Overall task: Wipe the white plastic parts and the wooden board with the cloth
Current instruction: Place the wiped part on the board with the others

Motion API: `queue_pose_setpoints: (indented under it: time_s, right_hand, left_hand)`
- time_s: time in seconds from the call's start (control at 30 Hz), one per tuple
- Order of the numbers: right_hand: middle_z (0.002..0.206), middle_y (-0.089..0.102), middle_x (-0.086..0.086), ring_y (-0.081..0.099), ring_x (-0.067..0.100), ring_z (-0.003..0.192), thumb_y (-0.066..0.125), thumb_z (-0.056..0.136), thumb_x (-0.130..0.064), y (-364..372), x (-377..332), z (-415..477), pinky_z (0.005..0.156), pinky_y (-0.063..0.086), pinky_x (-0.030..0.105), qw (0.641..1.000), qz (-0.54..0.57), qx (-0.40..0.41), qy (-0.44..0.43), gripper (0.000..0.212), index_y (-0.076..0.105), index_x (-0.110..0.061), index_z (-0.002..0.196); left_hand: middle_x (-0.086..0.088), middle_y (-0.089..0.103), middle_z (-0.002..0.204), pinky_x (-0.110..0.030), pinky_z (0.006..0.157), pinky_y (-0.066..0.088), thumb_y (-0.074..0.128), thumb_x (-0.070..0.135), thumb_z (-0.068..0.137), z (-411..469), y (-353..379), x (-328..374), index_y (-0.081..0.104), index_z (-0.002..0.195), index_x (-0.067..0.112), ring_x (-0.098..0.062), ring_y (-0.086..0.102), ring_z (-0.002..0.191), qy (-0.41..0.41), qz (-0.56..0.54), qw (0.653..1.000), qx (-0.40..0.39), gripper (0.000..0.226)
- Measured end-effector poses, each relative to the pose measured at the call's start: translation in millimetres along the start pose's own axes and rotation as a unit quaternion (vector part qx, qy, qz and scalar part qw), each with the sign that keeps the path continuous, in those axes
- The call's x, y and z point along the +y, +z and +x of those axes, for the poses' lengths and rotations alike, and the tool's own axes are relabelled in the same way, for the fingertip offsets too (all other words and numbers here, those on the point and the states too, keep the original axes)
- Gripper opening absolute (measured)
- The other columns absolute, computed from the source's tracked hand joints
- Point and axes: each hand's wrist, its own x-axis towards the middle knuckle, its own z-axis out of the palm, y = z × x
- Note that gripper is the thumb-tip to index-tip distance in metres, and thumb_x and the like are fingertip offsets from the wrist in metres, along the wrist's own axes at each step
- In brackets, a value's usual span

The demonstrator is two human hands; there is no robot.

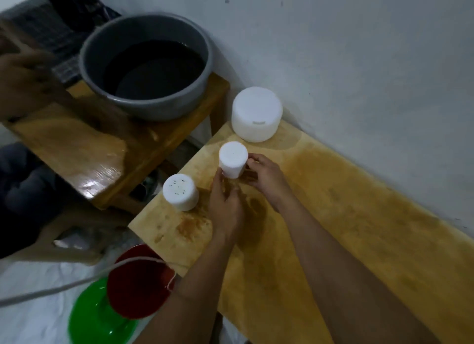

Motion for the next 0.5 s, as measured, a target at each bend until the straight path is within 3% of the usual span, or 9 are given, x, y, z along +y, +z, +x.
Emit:
queue_pose_setpoints:
  time_s: [0.2,0.5]
  right_hand:
    - [0.128,0.063,-0.001,0.063,0.019,0.111,0.047,0.102,-0.020,18.0,-7.9,30.9,0.098,0.053,0.043,0.999,-0.042,-0.001,-0.002,0.030,0.059,-0.025,0.130]
    - [0.131,0.063,0.000,0.062,0.019,0.114,0.045,0.101,-0.011,19.5,-7.9,33.4,0.099,0.054,0.042,0.998,-0.055,-0.007,0.002,0.036,0.059,-0.027,0.130]
  left_hand:
    - [0.015,0.043,0.158,-0.057,0.107,0.048,0.053,0.017,0.088,25.8,-1.3,3.1,0.028,0.153,0.051,-0.023,0.054,0.135,-0.009,-0.032,0.999,-0.005,0.077]
    - [0.005,0.042,0.159,-0.051,0.111,0.046,0.057,0.004,0.097,22.1,-0.4,4.5,0.028,0.159,0.035,-0.017,0.048,0.138,-0.018,-0.007,0.999,0.027,0.076]
